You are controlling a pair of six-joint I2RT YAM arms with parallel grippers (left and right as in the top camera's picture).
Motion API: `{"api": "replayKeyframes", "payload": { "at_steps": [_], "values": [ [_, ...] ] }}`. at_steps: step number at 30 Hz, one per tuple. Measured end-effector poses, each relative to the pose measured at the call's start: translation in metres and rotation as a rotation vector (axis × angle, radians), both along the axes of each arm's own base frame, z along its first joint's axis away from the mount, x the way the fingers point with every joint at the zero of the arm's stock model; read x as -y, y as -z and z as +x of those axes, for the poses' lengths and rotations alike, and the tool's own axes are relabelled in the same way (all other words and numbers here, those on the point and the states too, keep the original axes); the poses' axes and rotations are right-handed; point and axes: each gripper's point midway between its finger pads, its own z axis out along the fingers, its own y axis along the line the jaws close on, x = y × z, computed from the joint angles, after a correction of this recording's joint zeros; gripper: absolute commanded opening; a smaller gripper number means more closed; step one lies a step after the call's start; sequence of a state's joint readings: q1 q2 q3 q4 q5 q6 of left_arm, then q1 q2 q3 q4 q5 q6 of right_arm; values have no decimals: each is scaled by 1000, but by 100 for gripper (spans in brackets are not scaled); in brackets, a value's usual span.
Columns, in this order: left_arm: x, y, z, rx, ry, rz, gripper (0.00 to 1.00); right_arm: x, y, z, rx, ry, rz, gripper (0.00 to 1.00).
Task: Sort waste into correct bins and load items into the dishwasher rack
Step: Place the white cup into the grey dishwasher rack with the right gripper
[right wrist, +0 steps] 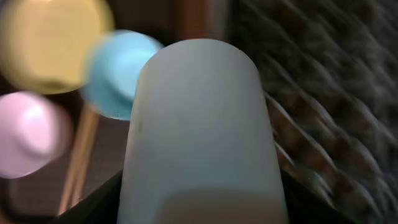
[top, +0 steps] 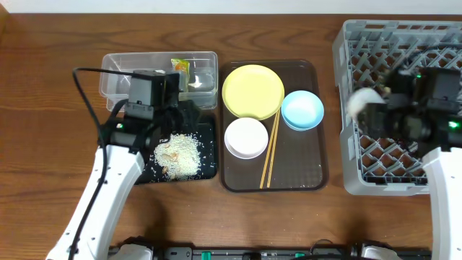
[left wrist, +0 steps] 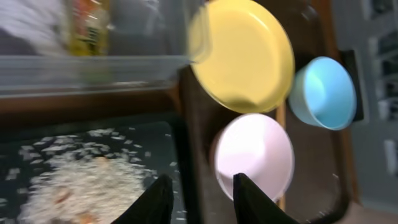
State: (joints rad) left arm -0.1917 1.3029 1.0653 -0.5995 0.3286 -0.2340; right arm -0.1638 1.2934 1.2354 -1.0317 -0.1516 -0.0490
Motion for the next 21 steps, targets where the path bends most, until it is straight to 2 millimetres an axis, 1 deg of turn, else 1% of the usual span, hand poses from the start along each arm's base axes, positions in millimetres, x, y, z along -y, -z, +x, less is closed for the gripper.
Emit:
{"api": "replayKeyframes", "payload": {
  "at_steps": [4, 7, 9, 14, 18, 20, 21],
  "values": [
    [-7, 0, 2, 13, -25, 35, 35, 41, 11, -20, -89, 195, -38, 1],
    [-10, 0, 2, 14, -34, 46, 35, 62, 21, -34, -157, 300, -41, 1],
    [-11, 0, 3, 15, -39, 53, 36, 72, 28, -40, -199, 345, -38, 1],
    [-12, 0, 3, 16, -43, 58, 36, 86, 49, -44, -287, 403, -26, 3],
    [-12, 1, 3, 15, -43, 58, 36, 89, 69, -38, -342, 408, -16, 4],
    [-12, 1, 3, 15, -43, 58, 36, 91, 77, -32, -354, 413, -10, 9],
    [-12, 1, 3, 15, -43, 58, 36, 92, 82, -28, -357, 413, -4, 17]
  ]
}}
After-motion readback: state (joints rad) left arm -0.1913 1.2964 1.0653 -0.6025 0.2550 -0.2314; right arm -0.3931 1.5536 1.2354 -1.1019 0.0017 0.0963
